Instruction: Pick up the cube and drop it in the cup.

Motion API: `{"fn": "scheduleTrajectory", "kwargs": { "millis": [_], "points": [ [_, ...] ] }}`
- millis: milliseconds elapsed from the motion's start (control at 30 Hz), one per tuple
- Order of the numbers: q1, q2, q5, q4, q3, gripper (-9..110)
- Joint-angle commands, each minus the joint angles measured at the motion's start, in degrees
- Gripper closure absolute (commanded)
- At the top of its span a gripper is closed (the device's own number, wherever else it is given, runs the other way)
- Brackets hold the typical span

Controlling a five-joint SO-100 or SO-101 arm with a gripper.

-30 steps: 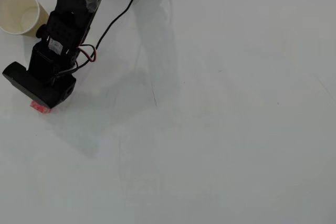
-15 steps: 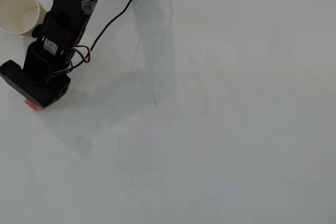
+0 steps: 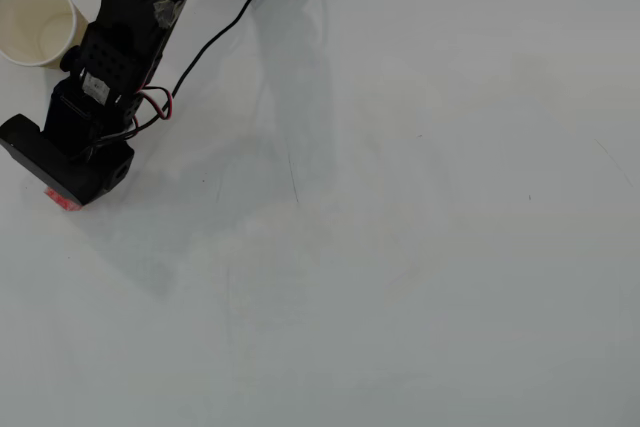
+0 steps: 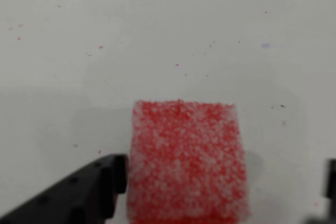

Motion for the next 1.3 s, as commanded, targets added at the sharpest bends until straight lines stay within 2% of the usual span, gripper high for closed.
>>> {"fn": "scheduleTrajectory", "kwargs": {
  "millis": [0,167,333,533,667,1267],
  "points": [
    [0.6,1.9,-0.9,-2.1,-9.8,78],
    [0.9,1.8,-0.5,-2.1,-10.1,87],
    [1.0,1.8,-0.8,-2.1,-10.1,90],
    [1.1,1.8,-0.9,-2.1,-10.1,88],
    [1.3,1.2,-0.9,-2.4,-10.1,82],
    [2.4,-3.3,-0.9,-2.9,-11.8,82]
  ]
}}
